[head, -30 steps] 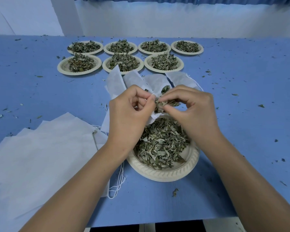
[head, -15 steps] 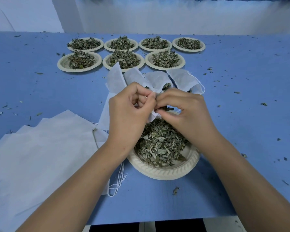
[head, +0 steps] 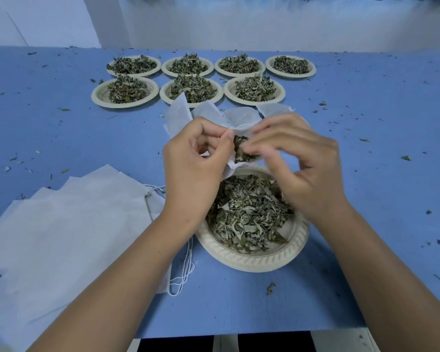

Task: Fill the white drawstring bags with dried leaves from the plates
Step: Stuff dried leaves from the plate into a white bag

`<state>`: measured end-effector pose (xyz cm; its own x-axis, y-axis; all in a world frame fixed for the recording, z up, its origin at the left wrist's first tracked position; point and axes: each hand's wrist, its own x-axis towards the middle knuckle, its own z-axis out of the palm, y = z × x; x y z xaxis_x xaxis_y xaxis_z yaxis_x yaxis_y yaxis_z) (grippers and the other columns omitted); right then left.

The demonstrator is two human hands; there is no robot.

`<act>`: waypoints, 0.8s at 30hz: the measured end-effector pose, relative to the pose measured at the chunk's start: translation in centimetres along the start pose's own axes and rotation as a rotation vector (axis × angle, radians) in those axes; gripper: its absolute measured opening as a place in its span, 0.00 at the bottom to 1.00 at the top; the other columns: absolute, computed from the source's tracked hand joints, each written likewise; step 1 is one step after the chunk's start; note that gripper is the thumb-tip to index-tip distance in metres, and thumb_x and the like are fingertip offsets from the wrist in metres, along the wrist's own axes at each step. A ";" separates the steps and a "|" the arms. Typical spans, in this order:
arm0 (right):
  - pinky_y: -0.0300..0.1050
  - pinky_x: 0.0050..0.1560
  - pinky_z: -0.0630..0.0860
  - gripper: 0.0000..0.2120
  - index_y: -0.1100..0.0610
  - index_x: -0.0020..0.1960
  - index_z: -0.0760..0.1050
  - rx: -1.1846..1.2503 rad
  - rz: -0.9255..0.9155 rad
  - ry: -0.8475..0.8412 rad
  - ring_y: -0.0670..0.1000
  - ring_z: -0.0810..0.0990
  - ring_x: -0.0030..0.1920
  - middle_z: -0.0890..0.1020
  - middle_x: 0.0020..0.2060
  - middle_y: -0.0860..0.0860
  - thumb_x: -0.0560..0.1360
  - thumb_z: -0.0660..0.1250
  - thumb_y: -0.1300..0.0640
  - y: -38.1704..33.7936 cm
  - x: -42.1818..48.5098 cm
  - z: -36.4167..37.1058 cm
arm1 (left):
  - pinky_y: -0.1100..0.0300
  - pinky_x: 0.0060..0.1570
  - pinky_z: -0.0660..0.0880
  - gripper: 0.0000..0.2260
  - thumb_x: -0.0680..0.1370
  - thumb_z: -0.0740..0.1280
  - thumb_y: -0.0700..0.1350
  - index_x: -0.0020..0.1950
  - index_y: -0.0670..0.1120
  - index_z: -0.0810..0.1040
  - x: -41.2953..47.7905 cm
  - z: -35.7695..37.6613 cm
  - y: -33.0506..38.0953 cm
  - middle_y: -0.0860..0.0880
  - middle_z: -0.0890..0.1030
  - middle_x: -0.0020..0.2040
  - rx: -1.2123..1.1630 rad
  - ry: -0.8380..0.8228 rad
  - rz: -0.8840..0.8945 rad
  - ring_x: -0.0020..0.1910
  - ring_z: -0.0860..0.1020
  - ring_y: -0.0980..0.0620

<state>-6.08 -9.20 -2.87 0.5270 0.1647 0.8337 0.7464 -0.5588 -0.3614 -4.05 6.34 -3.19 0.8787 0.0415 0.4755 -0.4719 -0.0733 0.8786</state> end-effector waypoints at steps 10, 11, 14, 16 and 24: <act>0.59 0.68 0.54 0.24 0.54 0.46 0.83 -0.149 0.075 -0.160 0.50 0.70 0.68 0.83 0.50 0.43 0.80 0.48 0.51 -0.2 -0.4 0.3 | 0.65 0.23 0.67 0.07 0.78 0.69 0.39 0.40 0.45 0.77 -0.3 0.1 0.4 0.49 0.74 0.25 -0.107 -0.065 -0.002 0.21 0.71 0.56; 0.60 0.66 0.56 0.24 0.55 0.43 0.82 -0.155 0.063 -0.046 0.51 0.73 0.64 0.84 0.46 0.44 0.80 0.48 0.52 -0.2 -0.2 -0.1 | 0.65 0.23 0.68 0.08 0.78 0.69 0.38 0.39 0.45 0.77 -0.1 0.0 0.3 0.52 0.74 0.24 -0.111 -0.027 -0.015 0.21 0.70 0.58; 0.53 0.66 0.53 0.25 0.55 0.39 0.81 -0.257 0.041 -0.057 0.50 0.73 0.62 0.83 0.40 0.44 0.80 0.47 0.54 -0.2 -0.1 -0.4 | 0.66 0.22 0.68 0.09 0.78 0.68 0.38 0.39 0.45 0.76 0.1 -0.1 0.4 0.56 0.74 0.25 -0.147 -0.036 -0.024 0.19 0.69 0.60; 0.53 0.70 0.49 0.26 0.52 0.41 0.82 -0.244 0.060 -0.289 0.49 0.68 0.68 0.84 0.43 0.43 0.80 0.45 0.53 -0.3 -0.4 0.4 | 0.67 0.20 0.66 0.08 0.78 0.67 0.37 0.40 0.44 0.77 -0.1 0.0 0.6 0.55 0.75 0.25 -0.209 -0.146 -0.026 0.19 0.69 0.58; 0.62 0.57 0.68 0.18 0.57 0.34 0.79 0.174 0.193 -0.061 0.53 0.76 0.50 0.83 0.37 0.51 0.78 0.56 0.58 0.5 0.3 -1.8 | 0.65 0.23 0.68 0.08 0.79 0.68 0.39 0.40 0.46 0.77 0.4 -0.3 0.1 0.54 0.75 0.27 -0.115 0.043 -0.038 0.20 0.69 0.58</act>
<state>-6.27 -10.91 -2.09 0.6861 0.1204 0.7175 0.6854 -0.4377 -0.5820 -3.80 6.64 -2.92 0.8934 0.0852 0.4410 -0.4456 0.0434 0.8942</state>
